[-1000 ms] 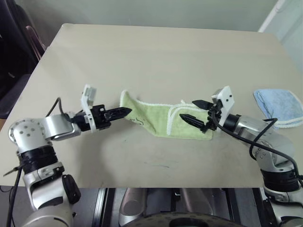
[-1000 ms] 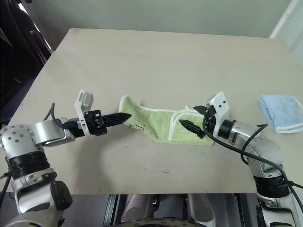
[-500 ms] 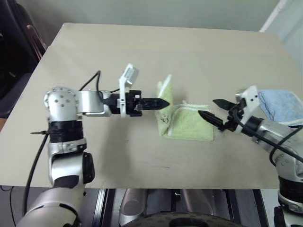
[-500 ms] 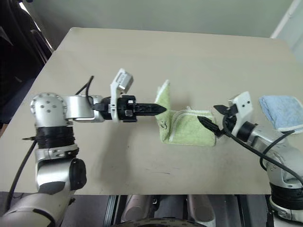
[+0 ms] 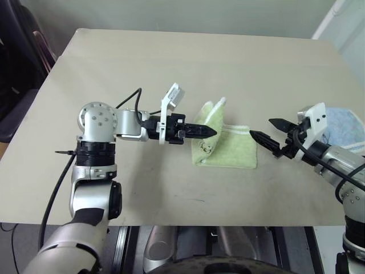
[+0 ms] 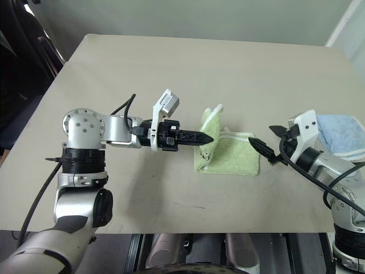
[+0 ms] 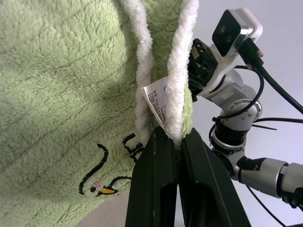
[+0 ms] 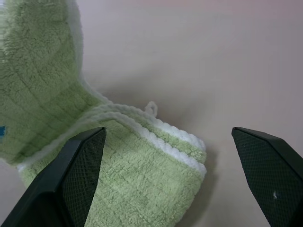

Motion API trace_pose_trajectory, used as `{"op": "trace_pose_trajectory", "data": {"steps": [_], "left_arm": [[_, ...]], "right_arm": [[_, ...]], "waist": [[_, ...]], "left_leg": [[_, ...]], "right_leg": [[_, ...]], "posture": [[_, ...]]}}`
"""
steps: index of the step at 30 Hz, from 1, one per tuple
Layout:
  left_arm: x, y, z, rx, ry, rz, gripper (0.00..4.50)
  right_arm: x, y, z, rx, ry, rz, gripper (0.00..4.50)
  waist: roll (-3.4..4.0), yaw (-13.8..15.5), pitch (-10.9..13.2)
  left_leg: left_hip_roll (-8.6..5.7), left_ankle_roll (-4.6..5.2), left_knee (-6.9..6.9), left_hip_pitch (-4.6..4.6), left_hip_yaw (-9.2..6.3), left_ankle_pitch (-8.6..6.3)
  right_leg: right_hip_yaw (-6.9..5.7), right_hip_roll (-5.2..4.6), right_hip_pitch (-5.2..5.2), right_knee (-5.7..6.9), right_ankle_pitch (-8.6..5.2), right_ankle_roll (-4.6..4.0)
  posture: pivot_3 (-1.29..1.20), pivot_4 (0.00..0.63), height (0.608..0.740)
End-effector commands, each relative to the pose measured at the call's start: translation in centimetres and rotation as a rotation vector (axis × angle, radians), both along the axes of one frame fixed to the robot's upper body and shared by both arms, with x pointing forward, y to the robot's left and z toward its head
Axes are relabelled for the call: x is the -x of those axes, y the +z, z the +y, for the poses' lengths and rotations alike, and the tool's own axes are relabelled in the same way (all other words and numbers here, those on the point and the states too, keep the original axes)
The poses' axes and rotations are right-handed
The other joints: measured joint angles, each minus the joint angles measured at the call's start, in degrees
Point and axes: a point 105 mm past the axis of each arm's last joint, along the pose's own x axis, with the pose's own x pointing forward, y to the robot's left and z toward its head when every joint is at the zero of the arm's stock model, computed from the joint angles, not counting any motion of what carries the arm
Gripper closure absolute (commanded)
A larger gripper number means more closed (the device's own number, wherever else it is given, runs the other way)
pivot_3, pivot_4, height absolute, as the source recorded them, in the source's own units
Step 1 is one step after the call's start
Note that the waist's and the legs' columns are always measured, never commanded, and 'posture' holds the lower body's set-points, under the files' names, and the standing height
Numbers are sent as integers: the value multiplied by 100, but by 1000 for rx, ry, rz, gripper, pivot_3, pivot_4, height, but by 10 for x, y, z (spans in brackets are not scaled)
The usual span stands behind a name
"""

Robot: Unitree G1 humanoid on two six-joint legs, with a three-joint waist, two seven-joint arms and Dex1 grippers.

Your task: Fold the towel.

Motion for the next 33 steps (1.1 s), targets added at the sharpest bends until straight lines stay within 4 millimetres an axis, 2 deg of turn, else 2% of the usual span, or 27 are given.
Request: {"op": "trace_pose_trajectory", "data": {"steps": [1, 25, 26, 27, 28, 29, 31, 33], "left_arm": [[0, 13, -2, 26, -16, -42, 4473], [0, 12, -2, 26, -20, -43, 4473], [-1, -9, -40, -11, -71, -15, 4473], [7, -31, -79, -52, -135, -9, 4473], [16, -45, -108, -78, -184, -19, 4473], [23, -52, -124, -89, -216, -32, 4473], [23, -55, -131, -85, -228, -46, 4473], [23, -57, -134, -85, -240, -60, 4473]], "right_arm": [[3, 15, 0, 15, -1, -63, 0], [3, 15, 0, 15, -2, -63, 0], [8, 14, -8, 27, -50, -67, 0], [17, 33, -25, 2, -86, -125, 0], [27, 47, -35, -4, -98, -169, 0], [34, 57, -40, -9, -96, -200, 0], [40, 63, -40, -14, -82, -212, 0], [42, 64, -39, -13, -77, -208, 0]], "waist": [[0, 5, 0], [0, 20, 0], [0, 39, 0], [8, 111, 0], [30, 248, 0], [52, 334, 2], [27, 321, 17], [-33, 132, 29]], "left_leg": [[0, 0, 0, 0, 0, 0], [0, 0, 0, -1, 1, 1], [0, 0, 0, -1, 1, 1], [-1, 1, 1, -3, 0, 1], [-7, 15, 5, -2, -13, 9], [-31, 31, 14, 2, -30, 13], [-85, 92, 38, -14, 4, -18], [-89, 84, 46, -15, 33, -46]], "right_leg": [[0, 0, 0, 0, 0, 0], [0, -1, 0, -1, -1, 2], [0, -1, 0, -1, -1, 2], [-1, -2, 0, -4, 0, 2], [-5, -5, 21, -6, -10, 18], [-8, -23, 28, -7, -24, 37], [29, -50, 35, 0, -15, 33], [29, -69, 27, -4, -31, 71]], "posture": [[0, 150, 697], [0, 150, 697], [0, 150, 697], [0, 150, 697], [0, 150, 697], [0, 150, 697], [0, 150, 697], [0, 150, 697]]}}
